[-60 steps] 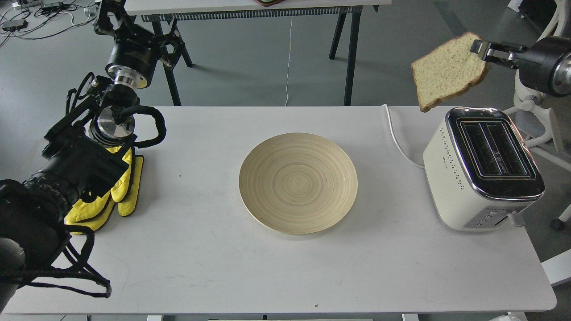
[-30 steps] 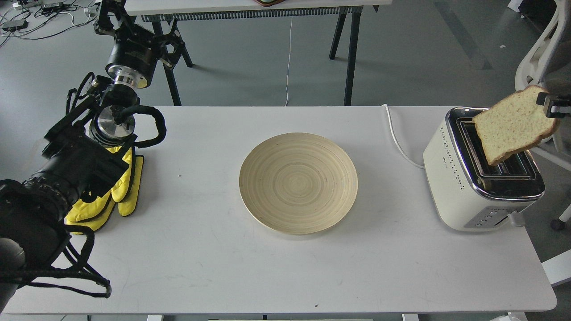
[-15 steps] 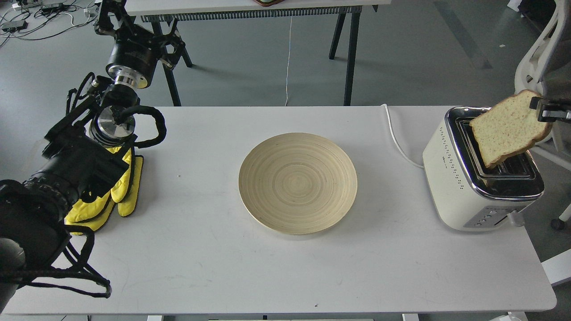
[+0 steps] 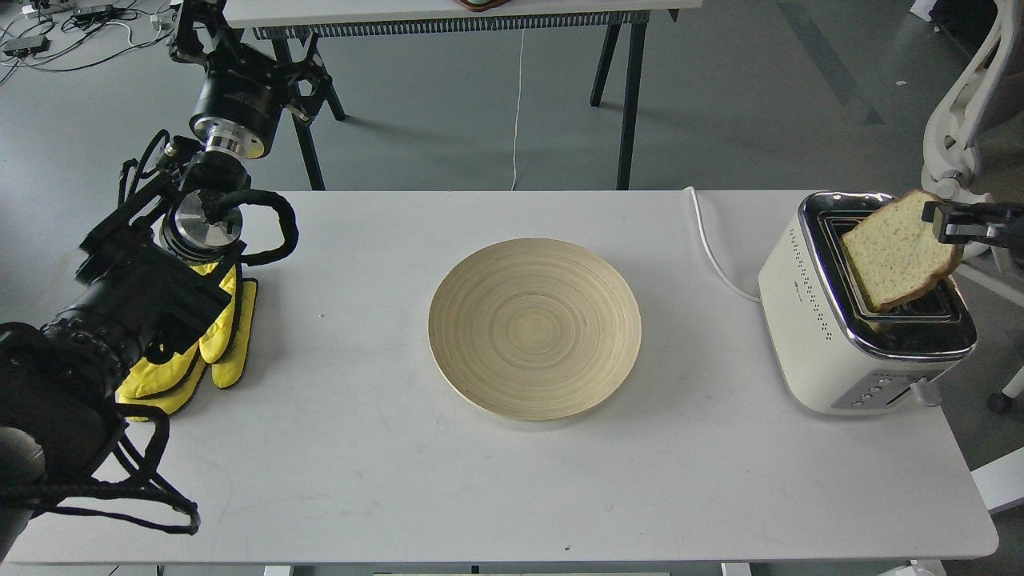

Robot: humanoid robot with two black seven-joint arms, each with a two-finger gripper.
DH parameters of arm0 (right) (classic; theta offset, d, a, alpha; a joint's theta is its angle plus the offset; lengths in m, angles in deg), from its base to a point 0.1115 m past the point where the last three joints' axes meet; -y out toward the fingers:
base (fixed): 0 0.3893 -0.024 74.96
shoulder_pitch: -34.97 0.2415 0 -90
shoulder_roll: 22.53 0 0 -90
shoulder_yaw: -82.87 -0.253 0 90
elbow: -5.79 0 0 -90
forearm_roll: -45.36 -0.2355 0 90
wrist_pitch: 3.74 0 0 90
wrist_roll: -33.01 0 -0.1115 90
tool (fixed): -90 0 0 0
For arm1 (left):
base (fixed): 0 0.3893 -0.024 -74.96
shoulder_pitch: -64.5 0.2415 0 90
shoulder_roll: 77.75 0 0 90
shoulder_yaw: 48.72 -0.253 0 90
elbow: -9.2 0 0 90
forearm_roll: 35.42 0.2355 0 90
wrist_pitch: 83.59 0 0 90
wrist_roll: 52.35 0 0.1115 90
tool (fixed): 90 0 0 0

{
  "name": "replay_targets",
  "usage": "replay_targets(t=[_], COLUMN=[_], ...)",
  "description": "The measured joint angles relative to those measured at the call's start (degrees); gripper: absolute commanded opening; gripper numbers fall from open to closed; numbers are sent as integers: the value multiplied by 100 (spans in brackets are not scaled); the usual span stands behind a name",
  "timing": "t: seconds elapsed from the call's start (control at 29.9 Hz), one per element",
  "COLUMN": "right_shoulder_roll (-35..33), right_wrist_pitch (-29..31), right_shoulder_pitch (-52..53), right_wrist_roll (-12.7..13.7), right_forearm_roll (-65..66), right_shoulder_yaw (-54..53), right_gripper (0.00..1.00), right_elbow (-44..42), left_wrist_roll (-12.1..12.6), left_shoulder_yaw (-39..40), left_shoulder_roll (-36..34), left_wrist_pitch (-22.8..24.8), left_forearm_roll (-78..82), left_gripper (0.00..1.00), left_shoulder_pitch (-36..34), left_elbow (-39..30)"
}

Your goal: Put bread in toaster with right arm

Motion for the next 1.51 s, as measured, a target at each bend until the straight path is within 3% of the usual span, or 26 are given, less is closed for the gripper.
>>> replay_targets(t=[0.3,0.57,0.8,0.9,1.07,1.27,1.51], right_shoulder_roll=[223,1101,2463,3089,4083,4861,5288], right_wrist_pitch=[-157,-545,-457,-439,-117,582,1026], right_shoulder_pitch=[-1,-15,-426,-757,-1592,-2574,-2951], right_wrist_roll=[-184,-591,-1693,-1890,-1862,-1593,-1563], right_forearm_roll=[-646,-3808,-6472,-6968,-7610,-7802,-7840], right_shoulder_yaw=[-517,-1267,-2150,-2770,-4563,-6361,-7067], right_gripper=[97,99,99,99,99,99,99], right_elbow=[-1,-105,-1362,-2061,-3081,-3779,-4265], left_wrist_roll=[0,9,10,10,10,10,4], left_shoulder_yaw=[0,-2,0,1,-1,-1,1], left_shoulder_roll=[0,0,1,1,1,1,0], left_wrist_pitch=[0,0,0,0,0,0,0], left_forearm_roll=[0,0,0,0,0,0,-1], left_gripper=[100,100,100,100,100,100,100], left_shoulder_pitch=[5,6,6,6,5,2,-5], left_elbow=[0,0,0,0,0,0,0])
